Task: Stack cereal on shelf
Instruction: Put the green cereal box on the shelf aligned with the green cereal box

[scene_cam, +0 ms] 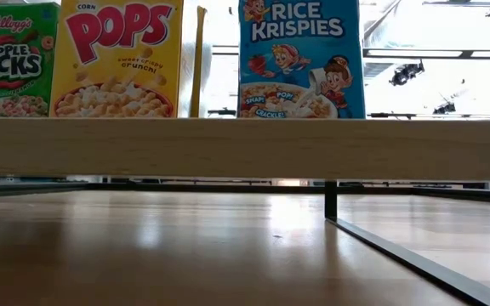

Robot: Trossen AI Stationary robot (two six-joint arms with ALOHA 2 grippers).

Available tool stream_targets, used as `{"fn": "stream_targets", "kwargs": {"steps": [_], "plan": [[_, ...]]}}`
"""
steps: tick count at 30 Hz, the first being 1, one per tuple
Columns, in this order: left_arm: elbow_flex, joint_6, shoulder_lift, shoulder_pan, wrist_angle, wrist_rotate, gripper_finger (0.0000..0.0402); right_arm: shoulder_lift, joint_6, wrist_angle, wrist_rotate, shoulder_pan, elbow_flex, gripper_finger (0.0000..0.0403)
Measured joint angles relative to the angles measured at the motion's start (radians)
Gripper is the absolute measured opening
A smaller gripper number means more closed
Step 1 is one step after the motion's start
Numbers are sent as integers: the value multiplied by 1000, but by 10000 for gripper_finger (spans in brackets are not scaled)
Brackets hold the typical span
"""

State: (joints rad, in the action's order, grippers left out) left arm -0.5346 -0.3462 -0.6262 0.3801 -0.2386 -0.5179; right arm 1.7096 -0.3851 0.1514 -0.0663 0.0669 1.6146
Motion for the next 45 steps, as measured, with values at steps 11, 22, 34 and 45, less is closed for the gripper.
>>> {"fn": "stream_targets", "kwargs": {"steps": [11, 22, 34, 45], "plan": [[0, 47, -25, 0, 1, 22, 118, 36, -2, -190, 160, 14, 0, 259], [0, 71, -98, 0, -34, 38, 118, 92, 0, -238, 110, 20, -1, 258], [-1, 69, -95, 1, -43, 55, 154, 90, 0, -237, 107, 23, -1, 138], [-86, 16, -50, -7, 218, 64, 234, 31, 23, -112, 119, 16, 0, 93]]}}
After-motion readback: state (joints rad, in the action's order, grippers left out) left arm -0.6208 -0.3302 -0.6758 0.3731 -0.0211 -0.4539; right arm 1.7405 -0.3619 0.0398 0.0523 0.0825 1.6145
